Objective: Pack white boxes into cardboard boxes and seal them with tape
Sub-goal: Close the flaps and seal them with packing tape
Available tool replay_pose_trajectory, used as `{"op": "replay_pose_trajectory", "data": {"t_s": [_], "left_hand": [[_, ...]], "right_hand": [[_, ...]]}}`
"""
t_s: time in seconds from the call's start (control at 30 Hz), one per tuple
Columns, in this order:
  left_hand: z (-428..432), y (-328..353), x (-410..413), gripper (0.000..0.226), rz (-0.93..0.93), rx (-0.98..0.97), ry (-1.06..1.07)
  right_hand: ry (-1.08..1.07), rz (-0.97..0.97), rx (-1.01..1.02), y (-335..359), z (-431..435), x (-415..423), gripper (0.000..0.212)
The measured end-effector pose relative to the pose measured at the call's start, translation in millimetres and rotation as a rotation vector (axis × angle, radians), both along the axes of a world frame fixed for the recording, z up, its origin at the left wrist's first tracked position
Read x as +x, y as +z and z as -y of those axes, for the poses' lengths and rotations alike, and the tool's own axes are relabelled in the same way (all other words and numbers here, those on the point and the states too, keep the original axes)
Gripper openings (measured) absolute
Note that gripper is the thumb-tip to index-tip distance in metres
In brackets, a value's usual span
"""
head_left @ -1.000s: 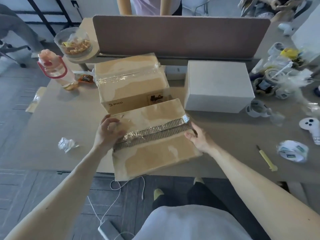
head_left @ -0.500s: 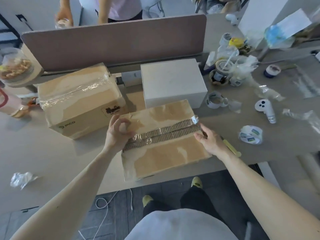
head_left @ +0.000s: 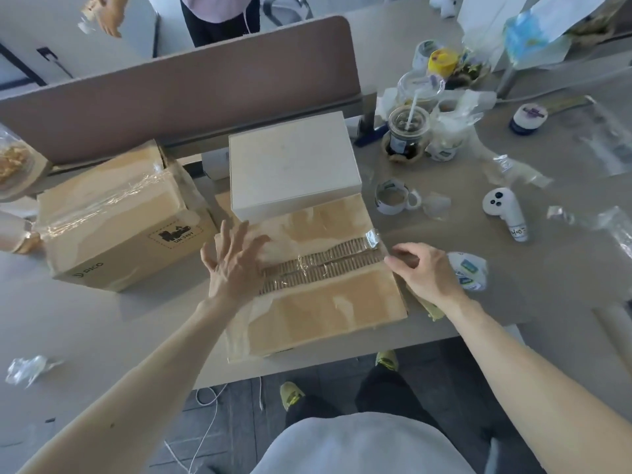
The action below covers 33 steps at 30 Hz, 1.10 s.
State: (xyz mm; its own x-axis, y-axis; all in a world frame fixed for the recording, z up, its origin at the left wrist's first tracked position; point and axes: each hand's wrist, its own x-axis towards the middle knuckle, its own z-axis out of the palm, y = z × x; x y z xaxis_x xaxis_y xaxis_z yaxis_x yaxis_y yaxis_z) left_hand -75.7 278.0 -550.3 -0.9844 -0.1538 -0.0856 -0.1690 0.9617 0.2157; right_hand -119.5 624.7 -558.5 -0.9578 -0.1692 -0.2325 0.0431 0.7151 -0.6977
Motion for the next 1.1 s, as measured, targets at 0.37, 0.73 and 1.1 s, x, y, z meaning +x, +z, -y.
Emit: {"op": "replay_pose_trajectory", "data": {"t_s": [0.37,0.73,1.1], "left_hand": [[-107.3,-18.1,11.5,0.088,0.128,-0.012,0.039],[-118.5,-11.6,16.3,0.096,0.106,0.034,0.09],[-112.6,-9.9,10.0,0.088,0.026,0.049,0.007]], "right_hand": [[0.142,0.477,0.479,-40.6,-101.7,-84.5,0.066],[0.166,0.773,0.369,-39.1,-99.9,-77.1,0.037],[0.002,0.673,0.096,-13.8,-95.9,-58.9,0.037]]}}
